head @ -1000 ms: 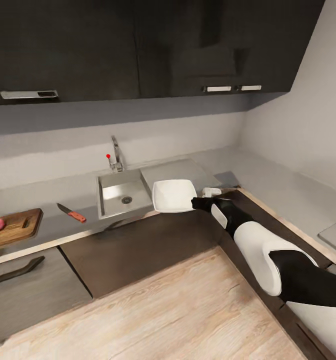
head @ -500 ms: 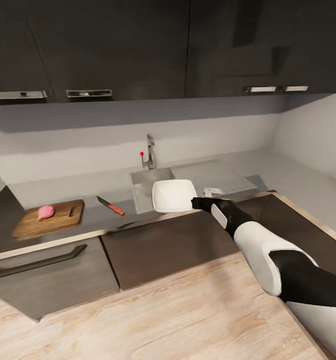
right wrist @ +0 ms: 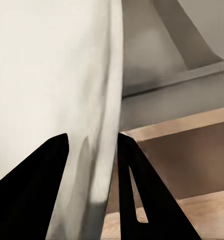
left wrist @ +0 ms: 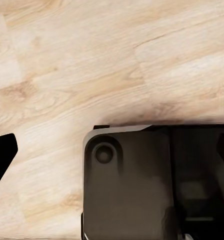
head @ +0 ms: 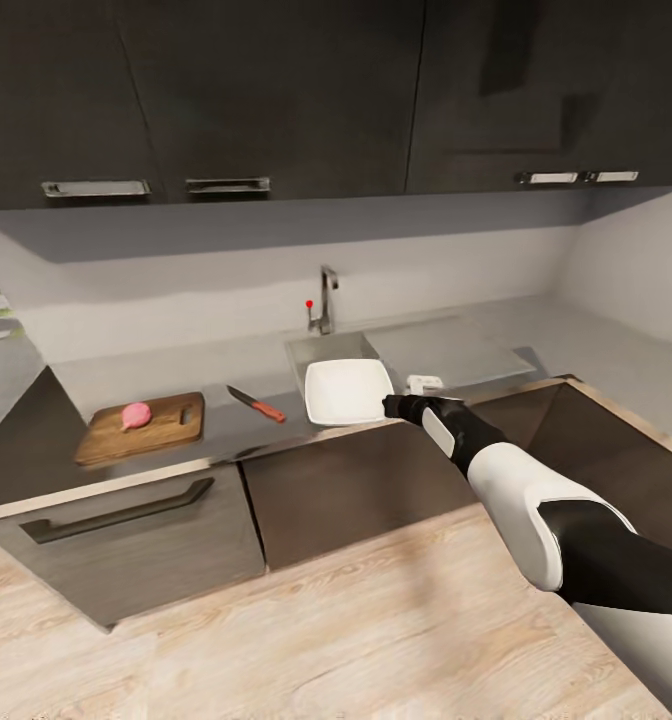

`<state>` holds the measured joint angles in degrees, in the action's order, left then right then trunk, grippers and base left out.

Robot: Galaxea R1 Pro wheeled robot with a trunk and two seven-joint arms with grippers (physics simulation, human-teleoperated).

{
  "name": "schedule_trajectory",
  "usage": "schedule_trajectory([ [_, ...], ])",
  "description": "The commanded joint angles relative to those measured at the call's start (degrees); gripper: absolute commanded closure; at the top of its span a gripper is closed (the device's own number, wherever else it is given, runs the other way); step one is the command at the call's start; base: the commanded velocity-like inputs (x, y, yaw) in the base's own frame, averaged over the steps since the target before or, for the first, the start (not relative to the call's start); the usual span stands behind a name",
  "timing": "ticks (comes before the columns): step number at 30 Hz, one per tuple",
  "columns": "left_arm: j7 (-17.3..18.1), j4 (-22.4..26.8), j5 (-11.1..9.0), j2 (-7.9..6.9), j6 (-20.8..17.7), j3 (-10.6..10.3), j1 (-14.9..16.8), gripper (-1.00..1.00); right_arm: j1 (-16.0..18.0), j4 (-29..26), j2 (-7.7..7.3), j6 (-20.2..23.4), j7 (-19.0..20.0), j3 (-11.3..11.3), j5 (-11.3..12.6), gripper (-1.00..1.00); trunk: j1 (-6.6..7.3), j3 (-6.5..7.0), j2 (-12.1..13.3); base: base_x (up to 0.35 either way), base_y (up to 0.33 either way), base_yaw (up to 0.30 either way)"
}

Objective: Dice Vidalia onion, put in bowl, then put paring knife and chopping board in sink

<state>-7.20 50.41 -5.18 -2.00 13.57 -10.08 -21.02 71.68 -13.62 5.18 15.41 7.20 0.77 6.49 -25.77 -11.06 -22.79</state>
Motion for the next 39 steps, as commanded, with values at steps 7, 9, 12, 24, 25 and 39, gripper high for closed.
schedule_trajectory([
  [7, -0.4, 0.0, -0.5, -0.10, 0.1, -0.4, 0.0, -1.00, 0.0, -0.1, 0.00, 0.3, 0.0, 0.0, 0.6, 1.00, -0.01, -0.11, -0.1, -0.238, 0.223, 0.000],
  [9, -0.4, 0.0, -0.5, -0.10, 0.1, -0.4, 0.0, -1.00, 0.0, -0.1, 0.00, 0.3, -0.1, 0.0, 0.6, 1.00, -0.01, -0.11, -0.1, -0.233, 0.226, 0.000],
  [12, -0.4, 0.0, -0.5, -0.10, 0.1, -0.4, 0.0, -1.00, 0.0, -0.1, 0.00, 0.3, -0.1, 0.0, 0.6, 1.00, -0.01, -0.11, -0.1, -0.167, 0.252, 0.000],
  [24, -0.4, 0.0, -0.5, -0.10, 0.1, -0.4, 0.0, -1.00, 0.0, -0.1, 0.00, 0.3, -0.1, 0.0, 0.6, 1.00, -0.01, -0.11, -0.1, -0.016, 0.299, 0.018],
  [25, -0.4, 0.0, -0.5, -0.10, 0.1, -0.4, 0.0, -1.00, 0.0, -0.1, 0.00, 0.3, -0.1, 0.0, 0.6, 1.00, -0.01, -0.11, -0.1, 0.000, 0.304, 0.152],
  [39, -0.4, 0.0, -0.5, -0.10, 0.1, -0.4, 0.0, -1.00, 0.0, -0.1, 0.02, 0.3, -0.1, 0.0, 0.6, 1.00, -0.01, -0.11, -0.1, 0.000, 0.304, 0.258],
])
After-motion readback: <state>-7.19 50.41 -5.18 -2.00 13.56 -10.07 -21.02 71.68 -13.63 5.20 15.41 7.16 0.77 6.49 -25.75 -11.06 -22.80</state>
